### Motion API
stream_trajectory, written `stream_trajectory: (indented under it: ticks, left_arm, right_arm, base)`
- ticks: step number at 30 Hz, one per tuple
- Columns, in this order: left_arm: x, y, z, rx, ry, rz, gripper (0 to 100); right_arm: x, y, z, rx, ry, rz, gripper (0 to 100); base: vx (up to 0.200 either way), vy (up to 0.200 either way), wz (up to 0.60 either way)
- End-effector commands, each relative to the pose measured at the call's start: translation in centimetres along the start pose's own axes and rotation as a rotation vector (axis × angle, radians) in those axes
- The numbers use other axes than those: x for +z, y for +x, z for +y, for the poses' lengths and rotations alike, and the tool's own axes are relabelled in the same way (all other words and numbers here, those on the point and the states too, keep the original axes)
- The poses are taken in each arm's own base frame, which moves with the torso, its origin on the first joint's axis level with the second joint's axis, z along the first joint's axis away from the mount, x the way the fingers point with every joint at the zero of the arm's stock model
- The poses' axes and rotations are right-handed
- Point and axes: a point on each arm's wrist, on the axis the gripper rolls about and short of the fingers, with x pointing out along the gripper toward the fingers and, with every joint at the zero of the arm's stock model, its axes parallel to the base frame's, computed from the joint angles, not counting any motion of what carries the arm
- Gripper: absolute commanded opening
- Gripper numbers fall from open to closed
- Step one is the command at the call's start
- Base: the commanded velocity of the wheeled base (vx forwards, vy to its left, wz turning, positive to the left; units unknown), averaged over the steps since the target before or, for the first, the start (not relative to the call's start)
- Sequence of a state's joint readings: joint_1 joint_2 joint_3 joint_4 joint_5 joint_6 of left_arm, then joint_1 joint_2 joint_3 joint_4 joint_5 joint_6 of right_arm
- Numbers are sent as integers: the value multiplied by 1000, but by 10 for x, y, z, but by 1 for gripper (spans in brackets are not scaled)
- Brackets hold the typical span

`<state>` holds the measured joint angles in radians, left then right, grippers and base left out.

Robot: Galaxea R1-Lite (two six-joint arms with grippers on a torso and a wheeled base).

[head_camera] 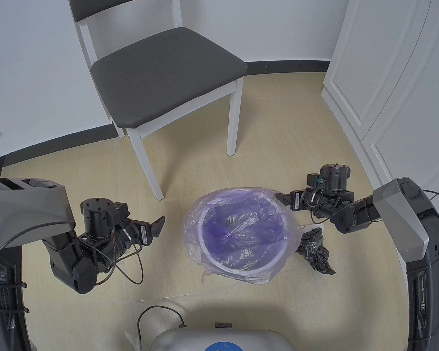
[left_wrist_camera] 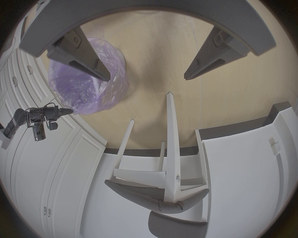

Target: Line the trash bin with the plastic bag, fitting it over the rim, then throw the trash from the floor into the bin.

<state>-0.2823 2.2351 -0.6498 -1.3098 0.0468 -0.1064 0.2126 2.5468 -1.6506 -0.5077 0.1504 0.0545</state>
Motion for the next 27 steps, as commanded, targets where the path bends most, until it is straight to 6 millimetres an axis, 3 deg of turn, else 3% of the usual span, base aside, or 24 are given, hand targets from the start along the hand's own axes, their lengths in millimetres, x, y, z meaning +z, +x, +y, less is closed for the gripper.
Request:
stream_trajectory:
  ticks: [1, 5, 19, 26, 27]
  left_arm:
    - [-1, 0, 0, 3, 1, 3, 100]
    - [-1, 1, 0, 1, 1, 4, 100]
    - [-1, 0, -1, 10, 0, 1, 100]
    - [-1, -1, -1, 11, -2, -7, 100]
    - [-1, -2, -1, 10, -1, -14, 100]
  right_arm:
    - [-6, 10, -2, 20, 78, 21, 100]
    - [-2, 10, 0, 75, 205, 49, 100]
    - [-31, 27, 2, 79, 219, 106, 100]
    - [-24, 23, 7, 85, 216, 94, 100]
    - [-13, 17, 8, 87, 213, 72, 100]
  base:
    - [0, 0, 0]
    - [0, 0, 0]
    - [0, 0, 0]
    - [0, 0, 0]
    - [0, 0, 0]
